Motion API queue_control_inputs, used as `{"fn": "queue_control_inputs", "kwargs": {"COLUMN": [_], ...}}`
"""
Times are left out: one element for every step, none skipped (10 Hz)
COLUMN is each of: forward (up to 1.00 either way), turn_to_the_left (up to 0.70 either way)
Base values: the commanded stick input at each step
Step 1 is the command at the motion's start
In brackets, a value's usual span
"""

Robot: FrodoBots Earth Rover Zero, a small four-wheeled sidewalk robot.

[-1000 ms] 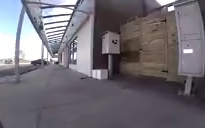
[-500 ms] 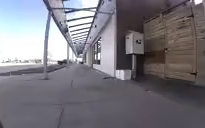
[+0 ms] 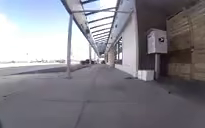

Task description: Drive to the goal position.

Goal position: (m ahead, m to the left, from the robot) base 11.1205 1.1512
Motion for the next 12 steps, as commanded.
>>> {"fn": "queue_control_inputs", "kwargs": {"forward": [0.0,0.0,0.21,0.6,0.85,0.85,0.85,0.85,0.85,0.85,0.85,0.85], "turn_to_the_left": [0.45,0.34,0.0,0.0,0.0,0.0,0.0,0.0,0.0,0.0,0.0,-0.27]}}
